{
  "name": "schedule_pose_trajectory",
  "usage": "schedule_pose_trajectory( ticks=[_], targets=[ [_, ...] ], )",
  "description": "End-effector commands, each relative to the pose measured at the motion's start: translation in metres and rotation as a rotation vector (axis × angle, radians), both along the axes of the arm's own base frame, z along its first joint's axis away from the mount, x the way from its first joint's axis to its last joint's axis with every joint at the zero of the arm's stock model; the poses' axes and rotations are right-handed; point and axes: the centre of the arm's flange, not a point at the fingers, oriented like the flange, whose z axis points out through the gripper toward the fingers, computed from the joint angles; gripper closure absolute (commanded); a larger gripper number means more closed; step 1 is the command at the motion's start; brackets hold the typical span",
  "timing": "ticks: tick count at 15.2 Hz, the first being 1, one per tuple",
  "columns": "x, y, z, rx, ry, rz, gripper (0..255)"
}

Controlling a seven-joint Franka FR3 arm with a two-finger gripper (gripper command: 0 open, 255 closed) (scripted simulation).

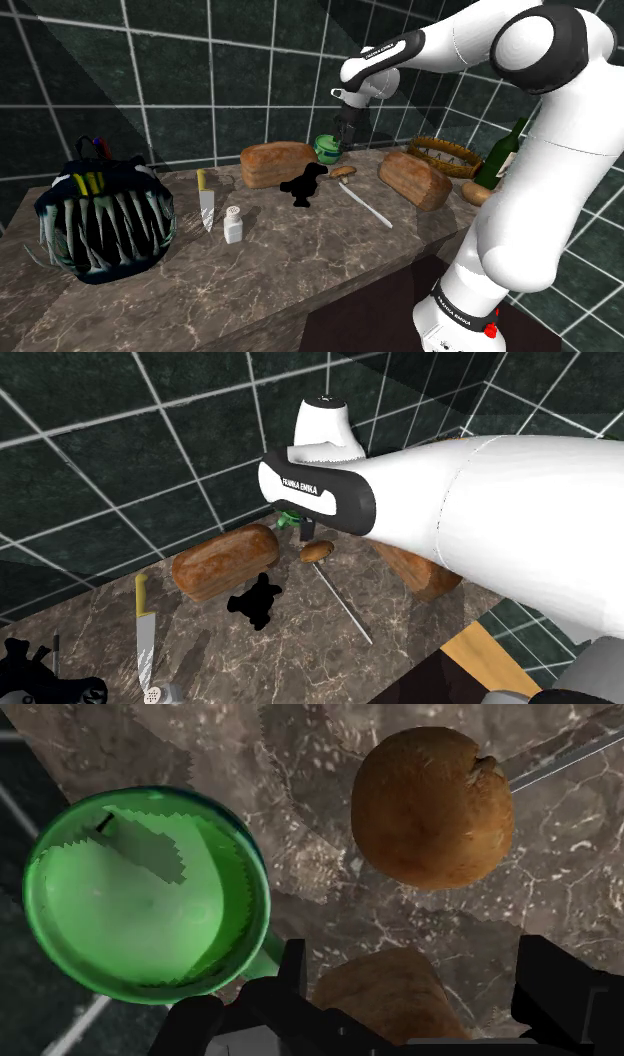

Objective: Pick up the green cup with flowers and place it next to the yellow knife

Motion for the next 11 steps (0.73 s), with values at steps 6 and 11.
schedule_pose_trajectory(
  ticks=[6,11],
  targets=[
    [0.08,-0.001,-0.022,-0.002,-0.078,0.219,0],
    [0.083,0.002,-0.043,-0.002,-0.079,0.22,0]
  ],
)
